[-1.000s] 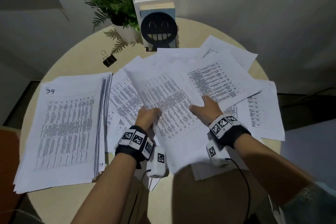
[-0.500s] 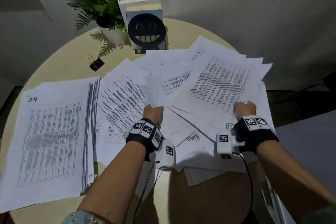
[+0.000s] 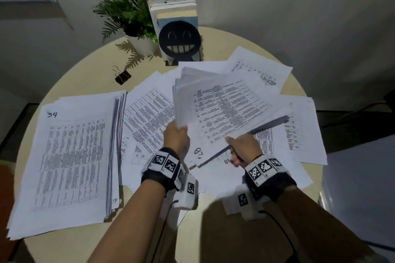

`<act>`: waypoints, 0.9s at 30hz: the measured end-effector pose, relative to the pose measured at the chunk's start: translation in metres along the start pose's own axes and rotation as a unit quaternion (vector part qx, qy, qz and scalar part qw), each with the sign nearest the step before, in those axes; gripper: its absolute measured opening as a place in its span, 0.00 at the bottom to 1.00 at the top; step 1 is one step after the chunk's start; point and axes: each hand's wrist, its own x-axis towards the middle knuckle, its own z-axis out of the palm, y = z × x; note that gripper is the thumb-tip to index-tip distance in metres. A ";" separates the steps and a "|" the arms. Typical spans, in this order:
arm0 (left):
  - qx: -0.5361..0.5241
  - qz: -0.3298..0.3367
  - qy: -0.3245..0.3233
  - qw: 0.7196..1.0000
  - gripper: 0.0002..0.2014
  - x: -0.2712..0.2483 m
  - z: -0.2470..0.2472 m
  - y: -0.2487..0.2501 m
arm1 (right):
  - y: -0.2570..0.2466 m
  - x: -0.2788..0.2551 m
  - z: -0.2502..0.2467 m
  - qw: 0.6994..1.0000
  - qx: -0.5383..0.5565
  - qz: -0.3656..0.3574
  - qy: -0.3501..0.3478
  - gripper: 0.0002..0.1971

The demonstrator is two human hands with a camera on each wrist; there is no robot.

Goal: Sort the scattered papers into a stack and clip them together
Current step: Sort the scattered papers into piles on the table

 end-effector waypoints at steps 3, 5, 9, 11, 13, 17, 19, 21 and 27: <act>0.076 0.067 0.005 0.995 0.07 -0.001 -0.039 0.024 | -0.026 -0.016 -0.033 0.972 -0.099 -0.126 0.172 0.20; 0.107 0.119 -0.017 0.987 0.05 -0.002 -0.063 0.038 | -0.046 -0.022 -0.052 0.937 -0.075 -0.217 0.263 0.09; 0.190 0.258 -0.072 0.945 0.06 -0.018 -0.095 0.064 | -0.076 -0.026 -0.071 0.928 -0.162 -0.291 0.168 0.36; 0.184 0.296 -0.045 0.936 0.12 -0.026 -0.102 0.073 | -0.074 -0.027 -0.064 0.956 -0.099 -0.276 0.031 0.21; 0.089 0.274 0.042 0.957 0.05 -0.027 -0.106 0.070 | -0.063 -0.030 -0.052 0.959 0.033 -0.278 -0.042 0.15; -0.210 0.120 0.138 0.960 0.30 -0.036 -0.108 0.047 | -0.056 -0.054 -0.046 0.942 0.116 -0.315 0.013 0.10; -0.228 0.115 0.034 0.966 0.34 -0.047 -0.099 0.042 | -0.058 -0.067 -0.047 0.922 0.165 -0.349 0.031 0.12; -0.202 0.175 0.037 0.963 0.24 -0.066 -0.094 0.052 | -0.066 -0.083 -0.048 0.904 0.206 -0.373 0.048 0.08; -0.330 0.328 0.102 0.880 0.10 -0.105 -0.127 0.087 | -0.092 -0.122 -0.058 0.844 0.312 -0.430 0.070 0.22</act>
